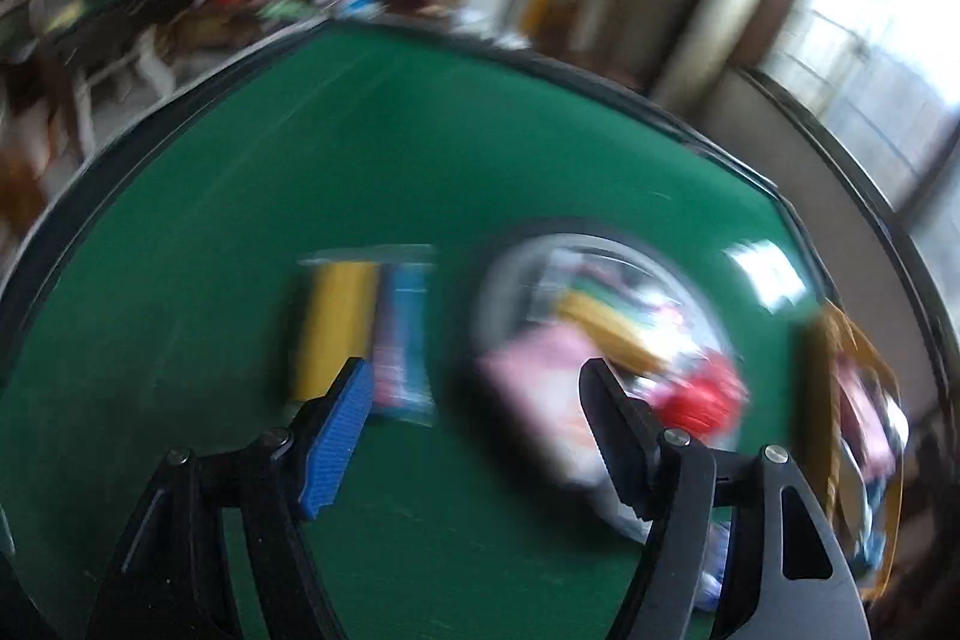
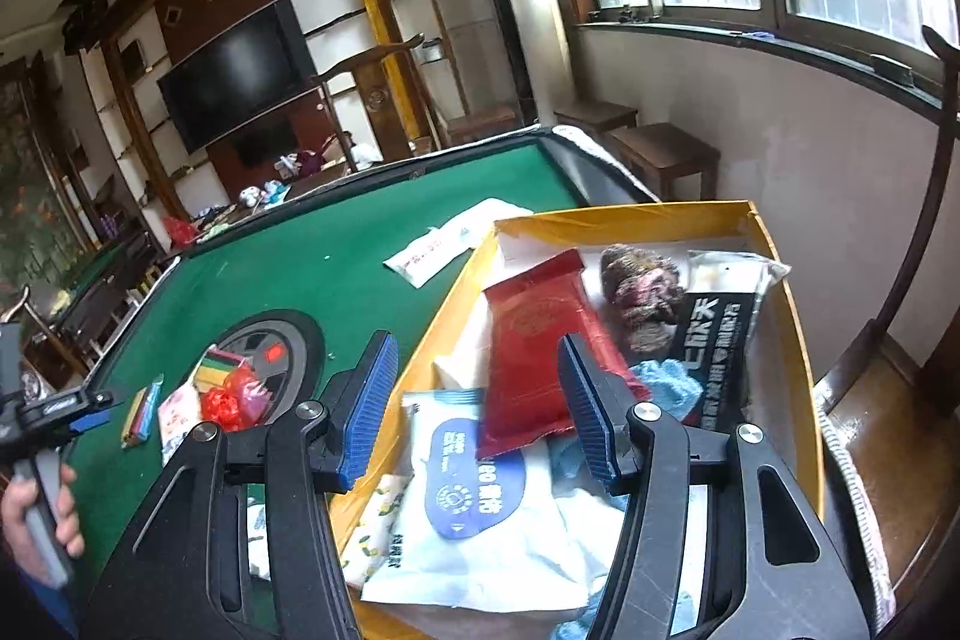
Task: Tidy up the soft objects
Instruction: 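Grasp the bag of yellow and black strips with the left gripper, then grasp the blue-and-white packet with the right gripper and lift it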
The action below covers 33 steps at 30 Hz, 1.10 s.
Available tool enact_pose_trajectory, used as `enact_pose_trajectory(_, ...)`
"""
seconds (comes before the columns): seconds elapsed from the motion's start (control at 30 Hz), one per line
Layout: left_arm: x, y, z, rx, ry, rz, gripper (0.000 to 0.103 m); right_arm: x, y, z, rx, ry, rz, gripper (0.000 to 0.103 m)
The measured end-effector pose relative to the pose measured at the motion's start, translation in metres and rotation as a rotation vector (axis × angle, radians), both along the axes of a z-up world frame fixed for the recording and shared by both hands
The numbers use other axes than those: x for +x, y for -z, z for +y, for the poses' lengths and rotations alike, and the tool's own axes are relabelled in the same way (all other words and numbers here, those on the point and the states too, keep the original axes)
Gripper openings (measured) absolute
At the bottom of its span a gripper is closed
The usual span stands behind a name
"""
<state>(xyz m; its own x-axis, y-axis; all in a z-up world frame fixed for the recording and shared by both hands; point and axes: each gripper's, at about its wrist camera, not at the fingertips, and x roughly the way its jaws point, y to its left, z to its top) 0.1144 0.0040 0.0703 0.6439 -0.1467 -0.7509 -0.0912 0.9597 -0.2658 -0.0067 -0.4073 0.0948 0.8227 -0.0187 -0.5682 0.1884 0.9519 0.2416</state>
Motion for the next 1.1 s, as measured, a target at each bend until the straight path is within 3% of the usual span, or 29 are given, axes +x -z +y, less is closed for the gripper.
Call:
enact_pose_trajectory(0.13, 0.021, 0.024, 0.042, -0.043, -0.092, 0.092, 0.071, 0.001, 0.001, 0.010, -0.017, -0.024, 0.006, 0.056)
enact_pose_trajectory(0.2, 0.028, 0.030, 0.047, -0.008, -0.115, 0.115, 0.071, 0.002, 0.001, 0.013, -0.025, -0.029, 0.009, 0.056)
enact_pose_trajectory(0.43, 0.050, 0.048, 0.035, 0.032, -0.082, 0.161, 0.071, 0.002, 0.003, 0.012, -0.004, -0.040, 0.013, 0.056)
enact_pose_trajectory(0.47, 0.050, 0.050, 0.035, 0.044, -0.085, 0.152, 0.066, 0.003, 0.003, 0.012, -0.003, -0.043, 0.012, 0.056)
enact_pose_trajectory(0.5, 0.050, 0.052, 0.035, 0.052, -0.082, 0.147, 0.052, 0.003, 0.004, 0.011, -0.003, -0.047, 0.009, 0.056)
enact_pose_trajectory(0.6, 0.047, 0.055, 0.045, 0.042, -0.100, 0.136, 0.043, 0.003, 0.003, 0.017, -0.008, -0.081, -0.011, 0.056)
enact_pose_trajectory(0.7, 0.041, 0.054, 0.058, -0.018, -0.108, 0.139, 0.043, 0.002, 0.000, 0.035, -0.025, -0.183, -0.050, 0.056)
enact_pose_trajectory(0.8, 0.031, 0.050, 0.064, -0.027, -0.138, 0.129, 0.043, 0.007, 0.005, 0.066, -0.010, -0.331, -0.025, 0.065)
enact_pose_trajectory(0.97, 0.026, 0.044, 0.065, -0.051, -0.143, 0.107, 0.043, 0.027, 0.024, 0.149, 0.031, -0.616, 0.120, 0.065)
enact_pose_trajectory(1.0, 0.026, 0.044, 0.064, -0.045, -0.141, 0.105, 0.043, 0.033, 0.029, 0.168, 0.008, -0.650, 0.157, 0.065)
enact_pose_trajectory(1.1, 0.029, 0.042, 0.059, -0.039, -0.134, 0.103, 0.043, 0.053, 0.047, 0.217, -0.183, -0.711, 0.234, 0.065)
